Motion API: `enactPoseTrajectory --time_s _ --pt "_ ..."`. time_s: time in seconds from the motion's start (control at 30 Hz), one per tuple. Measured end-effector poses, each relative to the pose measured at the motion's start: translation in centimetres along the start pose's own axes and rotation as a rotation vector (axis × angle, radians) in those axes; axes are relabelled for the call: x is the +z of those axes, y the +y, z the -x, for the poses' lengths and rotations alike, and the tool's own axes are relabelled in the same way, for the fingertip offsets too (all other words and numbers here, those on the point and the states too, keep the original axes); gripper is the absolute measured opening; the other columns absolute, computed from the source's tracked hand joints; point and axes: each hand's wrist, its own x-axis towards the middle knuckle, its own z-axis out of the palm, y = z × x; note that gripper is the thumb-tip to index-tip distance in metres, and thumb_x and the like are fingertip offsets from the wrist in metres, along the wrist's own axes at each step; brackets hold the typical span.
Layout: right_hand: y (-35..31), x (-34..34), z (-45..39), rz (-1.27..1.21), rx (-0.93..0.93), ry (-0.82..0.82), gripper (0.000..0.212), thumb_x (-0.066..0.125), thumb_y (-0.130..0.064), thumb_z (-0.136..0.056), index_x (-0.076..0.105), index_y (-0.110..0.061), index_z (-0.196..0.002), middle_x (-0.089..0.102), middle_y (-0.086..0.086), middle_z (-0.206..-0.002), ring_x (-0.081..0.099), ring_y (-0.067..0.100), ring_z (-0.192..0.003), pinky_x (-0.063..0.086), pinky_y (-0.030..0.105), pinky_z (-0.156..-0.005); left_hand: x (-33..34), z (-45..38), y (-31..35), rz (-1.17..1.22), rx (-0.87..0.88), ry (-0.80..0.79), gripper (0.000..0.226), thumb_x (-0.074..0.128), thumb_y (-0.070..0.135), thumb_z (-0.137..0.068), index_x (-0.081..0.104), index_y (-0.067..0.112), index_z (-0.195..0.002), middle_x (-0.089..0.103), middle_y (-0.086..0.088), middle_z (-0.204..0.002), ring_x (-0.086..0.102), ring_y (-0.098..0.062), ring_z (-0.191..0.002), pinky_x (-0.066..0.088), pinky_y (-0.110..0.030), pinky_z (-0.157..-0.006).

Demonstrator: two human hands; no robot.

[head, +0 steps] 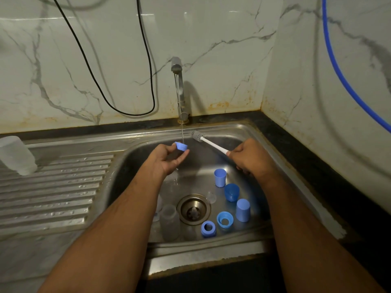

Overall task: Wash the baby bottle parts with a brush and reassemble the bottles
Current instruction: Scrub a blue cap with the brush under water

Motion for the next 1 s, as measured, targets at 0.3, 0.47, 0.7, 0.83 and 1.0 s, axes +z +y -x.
enactPoseTrajectory --time_s 0.3,0.47,0.7,0.83,1.0 --pt "-0.2 0.0 0.0 0.000 0.030 -0.012 0.027 0.064 -0.039 -0.097 0.074 -0.015 -0.087 0.068 0.006 -0.074 0.065 0.020 -0.071 0.058 0.037 -0.075 0.1 0.6 -0.6 0.104 -0.027 -0.022 0.040 0.065 0.001 -0.088 0.056 -0.003 -0.127 0.057 -0.029 -0.127 0.064 -0.049 -0.110 0.061 -0.054 -0.081" --pt "-0.2 0.1 0.2 0.012 0.020 -0.013 0.028 0.064 -0.039 -0.097 0.074 -0.016 -0.085 0.068 0.005 -0.073 0.066 0.020 -0.072 0.058 0.037 -0.077 0.2 0.6 -0.6 0.104 -0.057 0.001 0.038 0.057 0.005 -0.093 0.052 -0.006 -0.129 0.059 -0.032 -0.123 0.063 -0.048 -0.111 0.060 -0.055 -0.081" --pt "-0.1 -0.1 0.3 0.001 -0.001 -0.012 0.030 0.065 -0.038 -0.097 0.075 -0.014 -0.083 0.069 0.008 -0.073 0.067 0.023 -0.073 0.059 0.039 -0.077 0.5 0.0 -0.6 0.014 -0.086 0.013 0.038 0.040 0.012 -0.107 0.048 -0.007 -0.139 0.054 -0.030 -0.136 0.056 -0.042 -0.126 0.049 -0.051 -0.103" --pt "-0.1 -0.1 0.3 0.003 0.007 -0.018 0.031 0.065 -0.038 -0.097 0.074 -0.012 -0.081 0.070 0.010 -0.074 0.068 0.024 -0.075 0.059 0.039 -0.077 1.1 -0.2 -0.9 0.017 -0.085 0.018 0.040 0.037 0.009 -0.108 0.040 -0.011 -0.143 0.044 -0.036 -0.145 0.048 -0.047 -0.133 0.047 -0.043 -0.108" --pt "-0.1 -0.1 0.3 0.016 0.004 -0.022 0.031 0.063 -0.038 -0.098 0.073 -0.012 -0.083 0.069 0.009 -0.076 0.067 0.023 -0.076 0.057 0.037 -0.078 1.9 -0.3 -1.3 0.029 -0.088 0.010 0.040 0.033 0.008 -0.109 0.037 -0.013 -0.144 0.040 -0.038 -0.146 0.044 -0.051 -0.134 0.040 -0.040 -0.113"
